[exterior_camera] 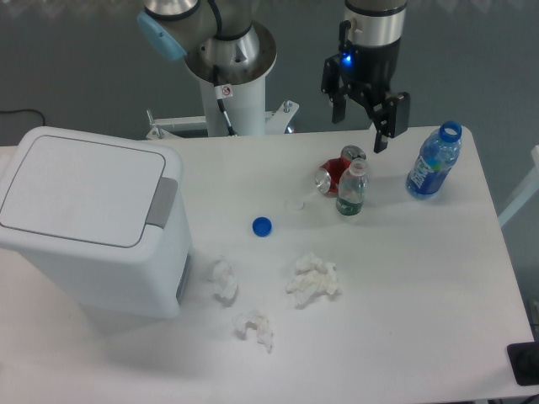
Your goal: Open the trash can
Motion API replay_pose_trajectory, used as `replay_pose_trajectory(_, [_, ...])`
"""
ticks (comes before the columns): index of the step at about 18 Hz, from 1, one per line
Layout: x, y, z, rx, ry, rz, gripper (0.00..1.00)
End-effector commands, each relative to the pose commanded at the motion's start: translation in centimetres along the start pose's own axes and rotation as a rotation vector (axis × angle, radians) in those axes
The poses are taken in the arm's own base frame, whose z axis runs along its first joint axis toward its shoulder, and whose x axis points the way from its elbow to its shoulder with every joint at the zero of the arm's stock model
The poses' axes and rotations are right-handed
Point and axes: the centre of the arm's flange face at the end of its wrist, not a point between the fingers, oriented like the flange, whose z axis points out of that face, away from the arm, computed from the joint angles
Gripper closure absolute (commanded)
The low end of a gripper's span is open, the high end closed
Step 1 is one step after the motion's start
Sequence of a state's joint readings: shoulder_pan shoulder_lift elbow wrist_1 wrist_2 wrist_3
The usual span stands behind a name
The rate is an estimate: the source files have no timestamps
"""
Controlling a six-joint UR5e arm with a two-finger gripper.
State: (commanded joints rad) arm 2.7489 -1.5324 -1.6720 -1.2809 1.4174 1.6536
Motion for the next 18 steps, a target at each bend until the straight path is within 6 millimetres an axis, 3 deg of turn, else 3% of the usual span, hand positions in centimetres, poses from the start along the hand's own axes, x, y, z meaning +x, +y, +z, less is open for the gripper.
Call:
replay_pose_trajectory(13, [0.1, 0.1, 0.3, 0.001, 0.009, -0.116, 0.00])
replay_pose_trajectory(18, [0.0, -0.4, -0.9, 0.013, -0.013, -0.223, 0.00])
